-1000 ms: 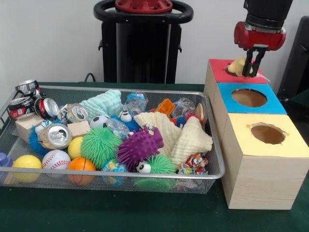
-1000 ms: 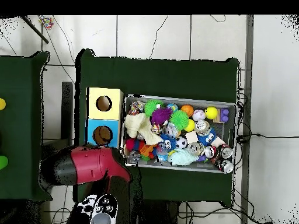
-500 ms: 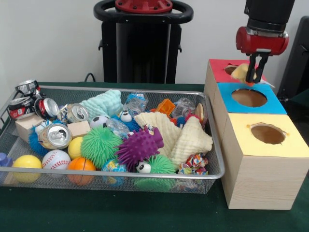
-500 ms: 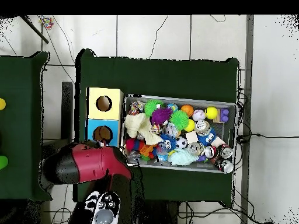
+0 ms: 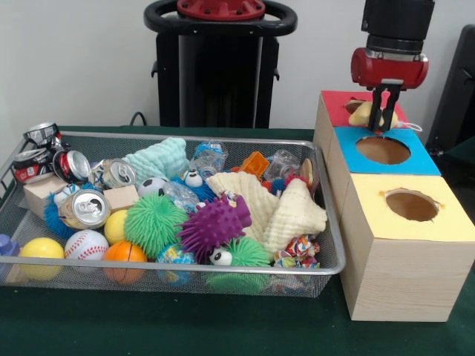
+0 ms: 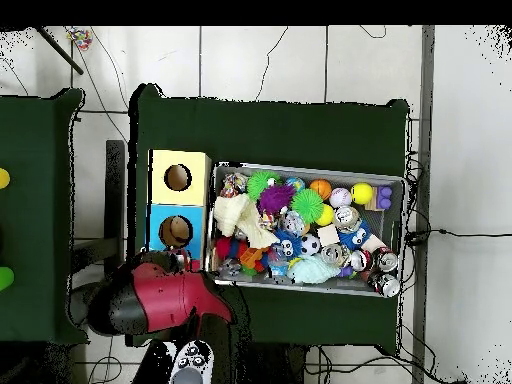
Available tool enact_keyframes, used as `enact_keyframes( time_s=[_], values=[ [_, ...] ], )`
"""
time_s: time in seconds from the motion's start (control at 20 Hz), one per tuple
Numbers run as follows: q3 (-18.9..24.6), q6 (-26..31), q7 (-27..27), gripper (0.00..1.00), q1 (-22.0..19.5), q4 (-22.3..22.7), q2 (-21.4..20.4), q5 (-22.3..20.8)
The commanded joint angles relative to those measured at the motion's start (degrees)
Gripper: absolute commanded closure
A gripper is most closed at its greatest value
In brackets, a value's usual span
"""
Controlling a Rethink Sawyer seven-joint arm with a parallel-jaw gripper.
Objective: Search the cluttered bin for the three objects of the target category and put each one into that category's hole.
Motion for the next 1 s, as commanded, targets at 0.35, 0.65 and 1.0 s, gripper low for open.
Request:
enact_keyframes(
  time_s=[0.35, 0.65, 1.0],
  values=[
    [3.8, -1.9, 7.5, 1.0, -0.8, 12.0, -4.6, -2.6],
    [-0.9, -4.6, 10.7, 1.0, 5.5, 11.2, -2.1, -1.1],
    [-5.0, -5.2, 13.8, 1.0, 12.5, 10.5, 0.5, 2.0]
  ],
)
